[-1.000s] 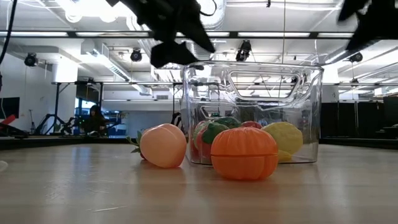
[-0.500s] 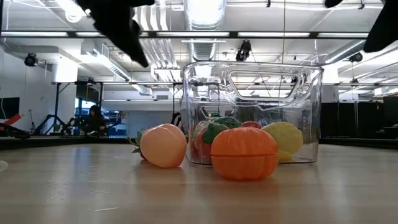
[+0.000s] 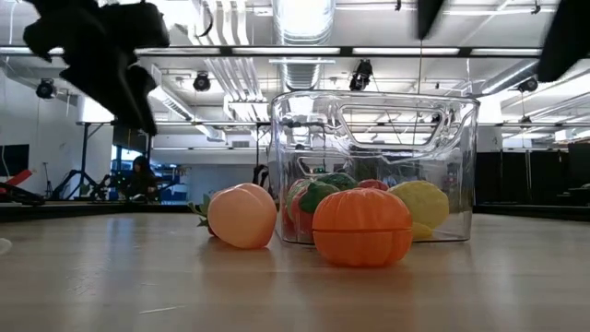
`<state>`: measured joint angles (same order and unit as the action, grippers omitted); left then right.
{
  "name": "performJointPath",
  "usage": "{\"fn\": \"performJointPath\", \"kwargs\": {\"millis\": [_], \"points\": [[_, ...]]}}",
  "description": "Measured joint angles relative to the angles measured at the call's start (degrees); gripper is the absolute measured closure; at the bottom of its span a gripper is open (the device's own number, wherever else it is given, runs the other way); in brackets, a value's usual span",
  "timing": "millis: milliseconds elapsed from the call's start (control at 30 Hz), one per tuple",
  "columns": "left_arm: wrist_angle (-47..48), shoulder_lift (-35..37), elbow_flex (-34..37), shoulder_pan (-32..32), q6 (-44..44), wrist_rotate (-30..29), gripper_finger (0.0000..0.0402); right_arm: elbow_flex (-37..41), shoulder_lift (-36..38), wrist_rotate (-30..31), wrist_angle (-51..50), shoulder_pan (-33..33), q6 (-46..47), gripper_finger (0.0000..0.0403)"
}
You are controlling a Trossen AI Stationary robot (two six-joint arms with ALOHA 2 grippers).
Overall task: Pick and placing Produce into tupperware
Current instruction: Put the orange pumpkin into the transparent bin
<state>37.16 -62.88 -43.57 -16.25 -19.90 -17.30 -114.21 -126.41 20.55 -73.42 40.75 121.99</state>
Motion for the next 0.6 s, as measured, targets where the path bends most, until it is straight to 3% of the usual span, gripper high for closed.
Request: {"fn": "performJointPath", "kwargs": {"millis": [300, 600], "points": [[-0.81, 6.17, 7.27, 0.0, -6.66, 2.55, 0.0178, -12.45, -10.24, -2.53, 0.37, -4.54, -8.05, 0.0073], [-0.65, 7.44, 8.11, 0.0, -7.09, 3.59, 0.0178, -15.96, -13.93, -2.99, -3.73, -6.05, -5.25, 0.0074]]}}
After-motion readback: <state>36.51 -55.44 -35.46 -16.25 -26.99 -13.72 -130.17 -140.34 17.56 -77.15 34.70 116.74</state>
